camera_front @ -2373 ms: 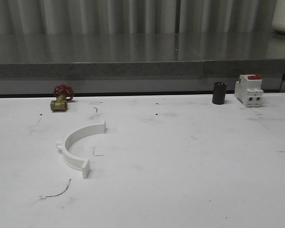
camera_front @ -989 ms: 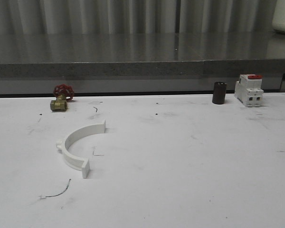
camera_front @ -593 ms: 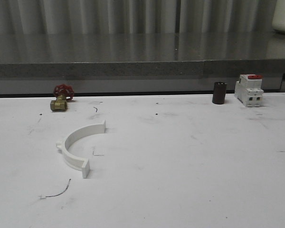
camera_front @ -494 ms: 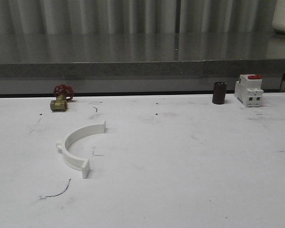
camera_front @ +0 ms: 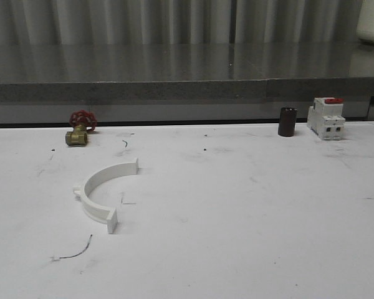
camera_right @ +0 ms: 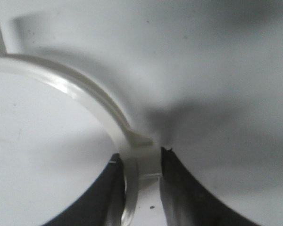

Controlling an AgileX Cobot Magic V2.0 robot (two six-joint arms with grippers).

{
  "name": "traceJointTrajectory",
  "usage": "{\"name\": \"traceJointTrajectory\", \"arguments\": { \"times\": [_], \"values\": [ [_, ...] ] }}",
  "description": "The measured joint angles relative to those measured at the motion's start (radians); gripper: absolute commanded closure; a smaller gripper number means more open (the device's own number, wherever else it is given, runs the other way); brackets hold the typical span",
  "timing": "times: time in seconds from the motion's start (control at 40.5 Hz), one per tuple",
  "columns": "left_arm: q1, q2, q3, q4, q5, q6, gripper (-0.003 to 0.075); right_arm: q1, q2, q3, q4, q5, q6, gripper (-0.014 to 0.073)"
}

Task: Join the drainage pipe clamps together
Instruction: 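Grasp the second white clamp half's end tab with the right gripper, then carry the clamp half to the placed half, aligning the ends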

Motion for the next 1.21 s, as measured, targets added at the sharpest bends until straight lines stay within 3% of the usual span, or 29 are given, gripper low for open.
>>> {"name": "traceJointTrajectory", "arguments": {
  "times": [0.148, 0.297, 0.519, 0.816, 0.989, 1.211],
  "values": [
    [0.000, 0.000, 0.000, 0.000, 0.000, 0.000, 0.0741, 0.027, -0.090, -0.004, 0.006, 0.019, 0.022, 0.0475],
    [0.000, 0.000, 0.000, 0.000, 0.000, 0.000, 0.0741, 0.143, -0.175, -0.004, -0.031, 0.055, 0.116, 0.0494],
    [0.000, 0.000, 0.000, 0.000, 0.000, 0.000, 0.0741, 0.445, -0.208, -0.007, -0.188, 0.128, 0.415, 0.0494],
    [0.000, 0.000, 0.000, 0.000, 0.000, 0.000, 0.0741, 0.823, -0.171, -0.008, -0.200, 0.092, 0.720, 0.0493],
    [0.000, 0.000, 0.000, 0.000, 0.000, 0.000, 0.0741, 0.942, -0.082, -0.045, -0.198, 0.057, 0.807, 0.0493],
    [0.000, 0.000, 0.000, 0.000, 0.000, 0.000, 0.0741, 1.019, 0.045, -0.165, -0.181, 0.053, 0.849, 0.0493]
  ]
}}
